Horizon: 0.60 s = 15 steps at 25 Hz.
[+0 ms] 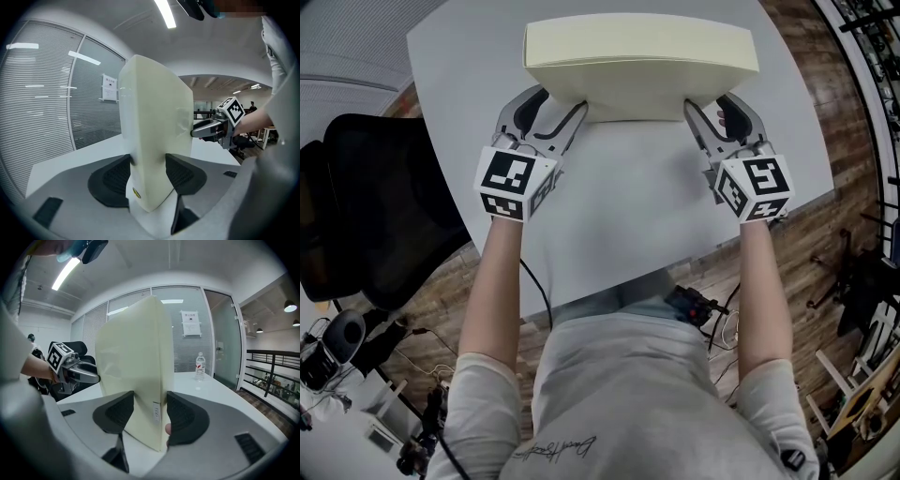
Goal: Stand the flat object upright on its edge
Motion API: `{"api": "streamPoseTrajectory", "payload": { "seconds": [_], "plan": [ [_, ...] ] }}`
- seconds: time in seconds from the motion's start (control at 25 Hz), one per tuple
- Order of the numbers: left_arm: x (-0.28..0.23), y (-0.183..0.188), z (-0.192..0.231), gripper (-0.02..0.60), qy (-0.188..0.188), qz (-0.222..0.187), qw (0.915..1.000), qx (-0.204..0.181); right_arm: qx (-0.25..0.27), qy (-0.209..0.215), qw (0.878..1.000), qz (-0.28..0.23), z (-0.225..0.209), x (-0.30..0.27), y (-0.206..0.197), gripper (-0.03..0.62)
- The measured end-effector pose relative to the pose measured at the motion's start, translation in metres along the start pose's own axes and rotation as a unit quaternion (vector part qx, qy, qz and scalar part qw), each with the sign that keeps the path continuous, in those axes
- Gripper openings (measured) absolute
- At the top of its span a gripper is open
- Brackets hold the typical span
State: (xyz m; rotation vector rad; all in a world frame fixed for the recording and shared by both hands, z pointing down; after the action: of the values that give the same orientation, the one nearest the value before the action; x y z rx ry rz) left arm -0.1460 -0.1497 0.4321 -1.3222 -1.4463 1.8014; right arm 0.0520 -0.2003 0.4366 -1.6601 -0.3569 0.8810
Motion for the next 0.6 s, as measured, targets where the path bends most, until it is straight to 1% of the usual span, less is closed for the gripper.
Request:
{"api": "streamPoseTrajectory", "payload": {
  "seconds": [0.16, 0.32, 0.48, 0.6],
  "plan": [
    [-0.0004, 0.0015, -0.0026, 0.252, -0.014, 0.006, 0.9999, -0.005, 0.004, 0.011, 1.000, 0.004, 0.0015, 0.0014, 0.0005, 0.231],
    [-0.0010, 0.0013, -0.0034, 0.264, -0.027, 0.006, 0.9996, -0.004, 0.018, 0.029, 0.999, 0.010, 0.0046, 0.0022, -0.0012, 0.257],
    [-0.0004, 0.0006, -0.0043, 0.272, -0.035, 0.014, 0.9992, -0.013, 0.029, 0.038, 0.999, 0.016, 0.0049, 0.0030, -0.0021, 0.268],
    [0.0013, 0.0010, -0.0030, 0.276, -0.040, 0.016, 0.9990, -0.006, 0.034, 0.042, 0.998, 0.020, 0.0052, 0.0024, -0.0018, 0.272]
  ]
}}
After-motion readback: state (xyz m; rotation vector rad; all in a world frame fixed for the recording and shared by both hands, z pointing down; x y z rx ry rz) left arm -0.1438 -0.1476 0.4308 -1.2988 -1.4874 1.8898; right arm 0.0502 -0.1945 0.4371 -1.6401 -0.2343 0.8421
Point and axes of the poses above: the fingertips, and each gripper's own axes: x backward along the fingers, z to its left, y out of its top, the point moved 1 cm from there along x, backward along the fingers, and after that the axes turned 2 degrees about -y, right-handed, at the moved point
